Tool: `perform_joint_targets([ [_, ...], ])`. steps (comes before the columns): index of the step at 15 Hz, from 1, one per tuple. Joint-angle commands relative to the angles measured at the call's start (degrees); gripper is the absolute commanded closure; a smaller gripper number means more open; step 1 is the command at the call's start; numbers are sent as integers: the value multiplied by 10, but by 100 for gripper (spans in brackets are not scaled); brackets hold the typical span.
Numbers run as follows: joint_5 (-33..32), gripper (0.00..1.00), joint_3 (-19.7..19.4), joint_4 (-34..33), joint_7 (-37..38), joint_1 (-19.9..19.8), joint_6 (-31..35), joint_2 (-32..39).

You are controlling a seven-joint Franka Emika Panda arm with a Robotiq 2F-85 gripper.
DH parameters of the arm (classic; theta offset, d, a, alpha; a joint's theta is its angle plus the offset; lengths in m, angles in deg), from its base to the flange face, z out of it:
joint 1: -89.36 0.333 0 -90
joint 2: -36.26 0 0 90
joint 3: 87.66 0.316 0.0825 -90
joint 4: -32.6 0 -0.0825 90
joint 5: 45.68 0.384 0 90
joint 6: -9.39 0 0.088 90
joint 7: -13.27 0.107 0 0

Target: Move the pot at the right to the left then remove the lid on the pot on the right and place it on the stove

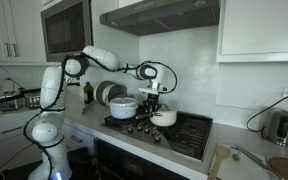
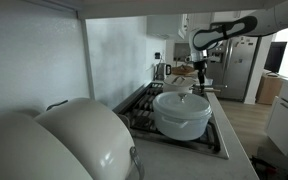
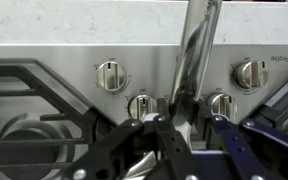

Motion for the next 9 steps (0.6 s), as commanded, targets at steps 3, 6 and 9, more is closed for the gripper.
perform_joint_targets([
  [3,4,93,8,54,1,20,-5,-42],
  [6,7,93,10,61,6,27,-2,-47],
  [9,6,93,12,70,5,35,-5,-53],
])
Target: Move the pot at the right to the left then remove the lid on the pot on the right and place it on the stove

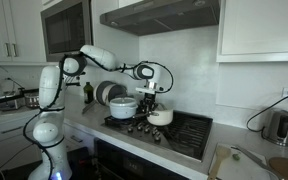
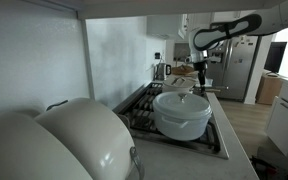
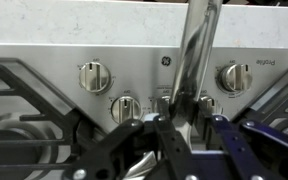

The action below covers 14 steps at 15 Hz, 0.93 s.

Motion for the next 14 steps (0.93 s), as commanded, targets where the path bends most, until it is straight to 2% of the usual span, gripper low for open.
perform_joint_targets([
  [1,4,93,13,41,-7,17,-6,-31],
  [14,-1,93,14,31,-2,28,-3,-20],
])
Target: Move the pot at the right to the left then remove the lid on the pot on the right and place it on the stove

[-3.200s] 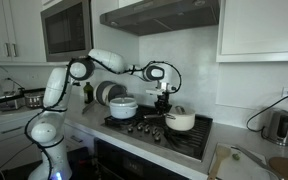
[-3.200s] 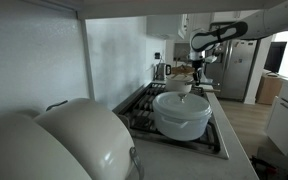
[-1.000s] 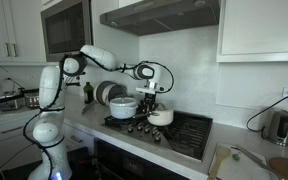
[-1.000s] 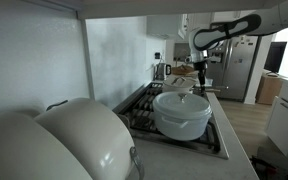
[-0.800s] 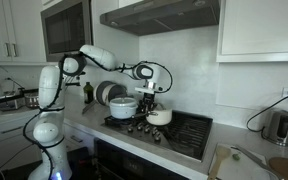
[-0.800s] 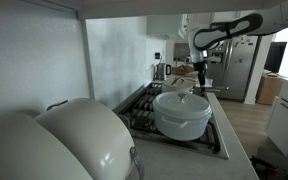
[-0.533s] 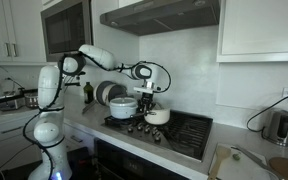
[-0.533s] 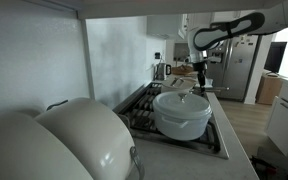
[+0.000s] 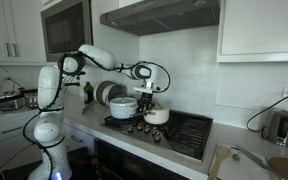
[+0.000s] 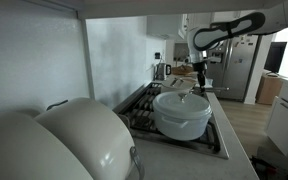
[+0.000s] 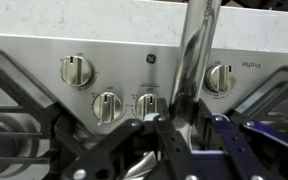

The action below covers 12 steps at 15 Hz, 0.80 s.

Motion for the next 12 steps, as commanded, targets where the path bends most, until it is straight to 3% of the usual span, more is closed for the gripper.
perform_joint_targets([
  [1,1,76,8,10,0,10,-3,-5],
  [2,1,45,8,9,1,10,-4,-5],
  [4,1,37,10,8,1,12,-3,-4],
  [9,-1,0,14,5,3,17,-3,0],
  [12,-13,0,13,0,13,21,0,0],
])
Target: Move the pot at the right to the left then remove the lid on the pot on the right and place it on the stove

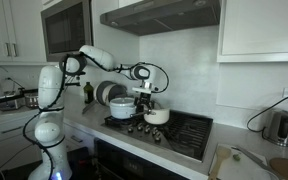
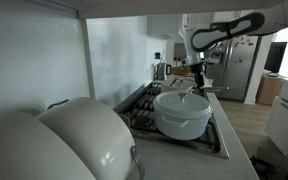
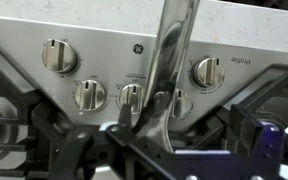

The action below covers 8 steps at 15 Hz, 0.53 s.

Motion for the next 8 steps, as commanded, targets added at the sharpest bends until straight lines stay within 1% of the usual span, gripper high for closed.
perform_joint_targets([
  [1,-19,0,3,-2,16,5,5,-6],
  [8,-64,0,0,-14,23,6,28,-16],
])
